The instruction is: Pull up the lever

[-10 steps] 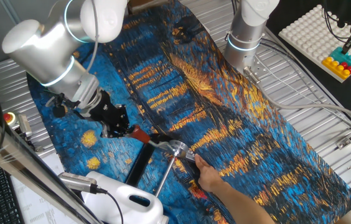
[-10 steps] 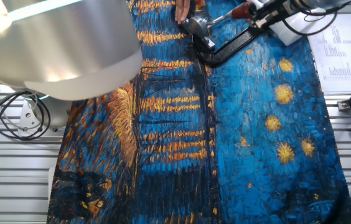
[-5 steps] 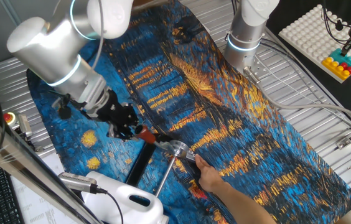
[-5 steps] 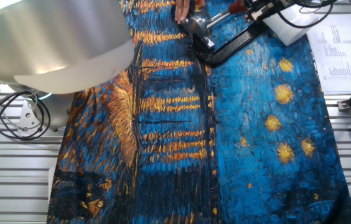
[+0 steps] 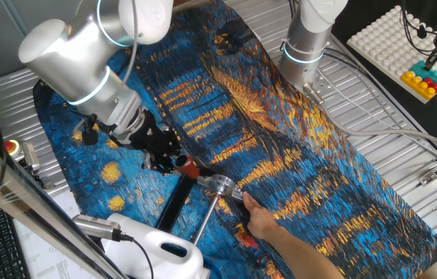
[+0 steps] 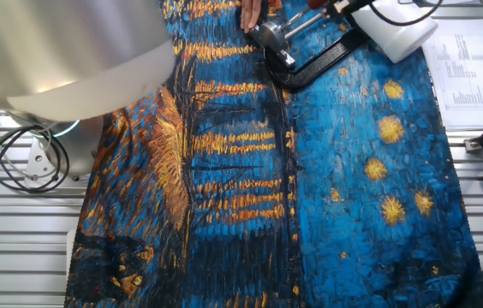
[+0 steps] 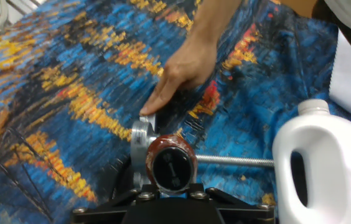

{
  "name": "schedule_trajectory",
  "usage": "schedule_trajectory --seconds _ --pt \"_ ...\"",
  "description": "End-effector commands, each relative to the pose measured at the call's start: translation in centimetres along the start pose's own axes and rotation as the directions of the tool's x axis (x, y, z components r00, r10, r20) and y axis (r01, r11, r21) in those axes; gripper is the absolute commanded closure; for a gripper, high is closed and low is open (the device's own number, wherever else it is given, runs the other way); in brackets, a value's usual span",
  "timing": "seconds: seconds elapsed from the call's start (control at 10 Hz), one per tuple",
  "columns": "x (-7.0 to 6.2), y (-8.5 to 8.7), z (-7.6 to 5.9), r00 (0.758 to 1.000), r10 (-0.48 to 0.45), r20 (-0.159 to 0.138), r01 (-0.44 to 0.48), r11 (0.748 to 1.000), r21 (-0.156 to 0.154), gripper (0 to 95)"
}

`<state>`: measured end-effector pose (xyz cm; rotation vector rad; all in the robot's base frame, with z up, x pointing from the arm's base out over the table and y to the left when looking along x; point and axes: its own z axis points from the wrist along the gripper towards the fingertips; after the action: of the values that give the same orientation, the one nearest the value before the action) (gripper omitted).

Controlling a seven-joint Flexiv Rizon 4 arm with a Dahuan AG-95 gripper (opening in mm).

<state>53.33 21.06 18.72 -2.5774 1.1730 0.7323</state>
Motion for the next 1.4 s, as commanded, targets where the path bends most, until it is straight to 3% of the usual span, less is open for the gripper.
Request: schedule_trajectory --seconds 0.1,0.4,0.9,1.0,1.1,1.3,1.4 --pt "-1.6 -0.7 0.4 0.998 0.063 0.025 -0.063 0.998 0.016 95.0" --pt "-3.2 -0.8 0.5 0.996 0.085 0.028 -0.085 0.996 0.017 95.0" --pt "-4.1 -0.6 0.6 0.993 0.095 0.066 -0.098 0.994 0.045 95.0" --pt "-4.2 -0.6 0.6 0.992 0.093 0.08 -0.097 0.994 0.053 76.0" --pt "-4.2 -0.6 0.5 0.991 0.099 0.092 -0.105 0.993 0.061 76.0" --pt "-4.1 -0.6 0.5 0.993 0.1 0.069 -0.104 0.993 0.057 76.0" --pt "-4.1 -0.6 0.5 0.995 0.097 0.033 -0.098 0.994 0.049 95.0"
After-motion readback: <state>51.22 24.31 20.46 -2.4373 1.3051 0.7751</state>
